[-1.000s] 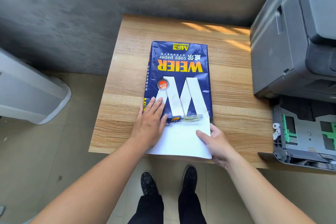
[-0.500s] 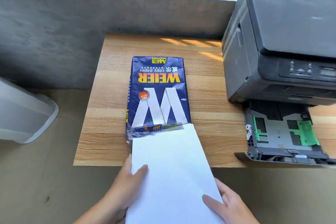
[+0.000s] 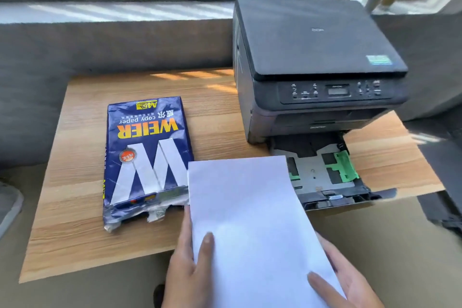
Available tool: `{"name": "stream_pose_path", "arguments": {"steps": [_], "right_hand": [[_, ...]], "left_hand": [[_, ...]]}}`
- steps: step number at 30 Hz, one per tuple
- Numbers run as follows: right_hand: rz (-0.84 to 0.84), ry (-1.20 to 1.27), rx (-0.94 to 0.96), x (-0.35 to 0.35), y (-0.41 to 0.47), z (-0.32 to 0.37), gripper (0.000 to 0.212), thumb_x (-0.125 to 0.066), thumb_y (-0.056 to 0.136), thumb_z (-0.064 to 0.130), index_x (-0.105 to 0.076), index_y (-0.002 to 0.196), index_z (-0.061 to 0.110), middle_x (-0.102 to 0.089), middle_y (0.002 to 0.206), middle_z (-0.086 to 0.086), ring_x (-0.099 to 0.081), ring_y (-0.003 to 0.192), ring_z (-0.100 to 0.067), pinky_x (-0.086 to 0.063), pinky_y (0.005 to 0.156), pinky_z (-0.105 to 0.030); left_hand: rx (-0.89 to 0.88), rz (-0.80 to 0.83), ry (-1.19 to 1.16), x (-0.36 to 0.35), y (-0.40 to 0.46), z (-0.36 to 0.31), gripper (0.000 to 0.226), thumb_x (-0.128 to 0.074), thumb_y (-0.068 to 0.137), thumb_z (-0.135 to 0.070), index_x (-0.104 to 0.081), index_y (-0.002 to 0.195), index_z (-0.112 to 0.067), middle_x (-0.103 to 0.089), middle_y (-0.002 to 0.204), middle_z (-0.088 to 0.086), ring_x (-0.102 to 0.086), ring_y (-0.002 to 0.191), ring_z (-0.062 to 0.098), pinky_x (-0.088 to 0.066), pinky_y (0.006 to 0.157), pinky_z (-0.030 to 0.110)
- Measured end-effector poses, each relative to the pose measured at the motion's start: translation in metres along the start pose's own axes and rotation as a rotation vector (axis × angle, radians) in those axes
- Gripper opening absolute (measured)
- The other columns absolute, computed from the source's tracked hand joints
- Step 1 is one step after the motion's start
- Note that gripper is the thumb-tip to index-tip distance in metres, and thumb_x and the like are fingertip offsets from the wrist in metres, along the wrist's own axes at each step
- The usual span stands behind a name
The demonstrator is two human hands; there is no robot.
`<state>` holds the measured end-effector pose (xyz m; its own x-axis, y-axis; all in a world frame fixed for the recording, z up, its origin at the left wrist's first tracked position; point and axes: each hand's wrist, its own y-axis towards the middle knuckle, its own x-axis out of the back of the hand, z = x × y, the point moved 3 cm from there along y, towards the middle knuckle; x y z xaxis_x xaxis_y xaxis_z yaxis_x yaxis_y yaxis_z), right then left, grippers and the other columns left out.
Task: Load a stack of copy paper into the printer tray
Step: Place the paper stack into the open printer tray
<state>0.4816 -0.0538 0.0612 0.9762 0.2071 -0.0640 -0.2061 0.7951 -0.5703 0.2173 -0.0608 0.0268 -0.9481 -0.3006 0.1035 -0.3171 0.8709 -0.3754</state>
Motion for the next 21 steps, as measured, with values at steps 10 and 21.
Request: {"name": "stream_pose_path", "arguments": {"steps": [10,21], "right_hand": [[-0.102,-0.050,0.110,0.220,0.058,0.013,0.054,-0.064,0.090,0.002,-0.052,0.136,0.027,-0.064,0.134,0.018,-0.058,0.126,-0.004,-0.053,0.093,-0.020],[0.032,-0.275,0.020,0.275,0.126,0.011,0.062,-0.054,0.096,0.000,-0.038,0.142,0.038,-0.045,0.145,0.025,-0.039,0.124,0.026,-0.034,0.104,-0.010]], "left_hand": [[0.079,0.145,-0.016,-0.226,0.054,0.011,0.059,-0.051,0.098,-0.013,-0.028,0.151,-0.026,-0.045,0.148,-0.015,-0.044,0.130,-0.003,-0.035,0.111,0.022],[0.122,0.005,0.158,-0.281,0.079,0.004,0.062,-0.051,0.098,-0.011,-0.022,0.152,-0.012,-0.035,0.153,-0.005,-0.032,0.142,0.010,-0.023,0.120,0.035]]}}
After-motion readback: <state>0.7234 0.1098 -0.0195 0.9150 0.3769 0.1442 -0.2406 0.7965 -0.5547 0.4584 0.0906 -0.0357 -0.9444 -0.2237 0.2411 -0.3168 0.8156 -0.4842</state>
